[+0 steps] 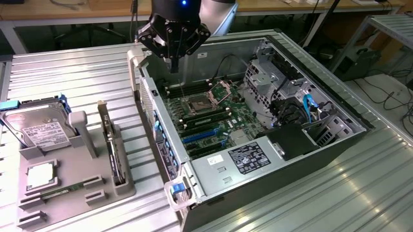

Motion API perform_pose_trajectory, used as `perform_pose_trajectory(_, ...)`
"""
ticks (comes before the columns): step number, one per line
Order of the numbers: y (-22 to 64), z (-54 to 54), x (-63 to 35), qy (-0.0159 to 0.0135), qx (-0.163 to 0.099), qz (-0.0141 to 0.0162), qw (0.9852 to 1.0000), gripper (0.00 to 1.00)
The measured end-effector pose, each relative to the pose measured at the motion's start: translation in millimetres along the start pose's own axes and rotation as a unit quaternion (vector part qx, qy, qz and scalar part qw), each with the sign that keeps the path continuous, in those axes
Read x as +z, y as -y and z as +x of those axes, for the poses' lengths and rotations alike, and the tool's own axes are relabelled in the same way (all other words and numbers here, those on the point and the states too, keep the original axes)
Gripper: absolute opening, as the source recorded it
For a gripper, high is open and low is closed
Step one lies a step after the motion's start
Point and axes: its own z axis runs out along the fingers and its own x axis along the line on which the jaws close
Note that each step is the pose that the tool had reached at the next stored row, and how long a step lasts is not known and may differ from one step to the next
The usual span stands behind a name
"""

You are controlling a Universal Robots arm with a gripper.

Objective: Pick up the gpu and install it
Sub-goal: 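Reach for the gpu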

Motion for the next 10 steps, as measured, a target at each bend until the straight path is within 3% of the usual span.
perform_pose_trajectory(10,0.4,4.7,-0.2,0.0000,0.000,0.0000,1.0000,0.11)
